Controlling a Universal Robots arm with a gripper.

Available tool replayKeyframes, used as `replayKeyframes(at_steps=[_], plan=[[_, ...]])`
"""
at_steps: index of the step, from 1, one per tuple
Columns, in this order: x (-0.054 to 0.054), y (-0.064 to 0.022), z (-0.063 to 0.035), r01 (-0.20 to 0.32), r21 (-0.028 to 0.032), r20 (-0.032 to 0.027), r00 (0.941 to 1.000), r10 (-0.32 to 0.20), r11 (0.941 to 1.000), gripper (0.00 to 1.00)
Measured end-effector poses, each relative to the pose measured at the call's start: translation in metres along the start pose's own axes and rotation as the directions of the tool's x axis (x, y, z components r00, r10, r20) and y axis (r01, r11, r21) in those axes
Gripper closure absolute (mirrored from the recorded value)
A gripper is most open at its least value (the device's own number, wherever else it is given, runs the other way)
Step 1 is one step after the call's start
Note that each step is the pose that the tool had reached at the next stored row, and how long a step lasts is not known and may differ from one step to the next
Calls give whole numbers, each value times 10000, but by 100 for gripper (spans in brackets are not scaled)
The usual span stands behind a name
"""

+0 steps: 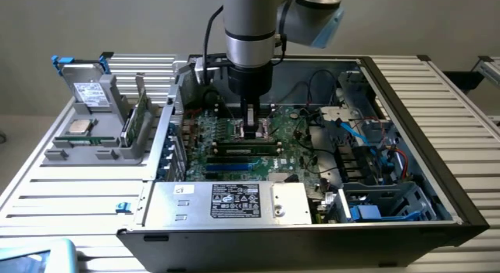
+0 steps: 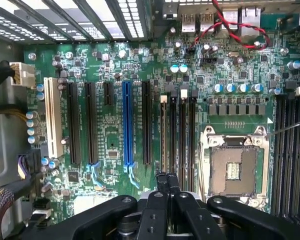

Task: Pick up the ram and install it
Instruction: 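Press down the ram until it locks into place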

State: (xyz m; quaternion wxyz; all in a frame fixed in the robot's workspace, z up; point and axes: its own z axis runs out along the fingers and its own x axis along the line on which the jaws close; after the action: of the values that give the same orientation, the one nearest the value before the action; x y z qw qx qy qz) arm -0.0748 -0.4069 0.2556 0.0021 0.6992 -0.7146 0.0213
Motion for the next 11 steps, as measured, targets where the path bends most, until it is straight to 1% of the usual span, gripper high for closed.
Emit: replayKeyframes(at_steps=[1,11], plan=[[0,0,0,0,-14,0,10000,0,10000,89],[0,-1,0,0,-13,0,10000,0,10000,89]])
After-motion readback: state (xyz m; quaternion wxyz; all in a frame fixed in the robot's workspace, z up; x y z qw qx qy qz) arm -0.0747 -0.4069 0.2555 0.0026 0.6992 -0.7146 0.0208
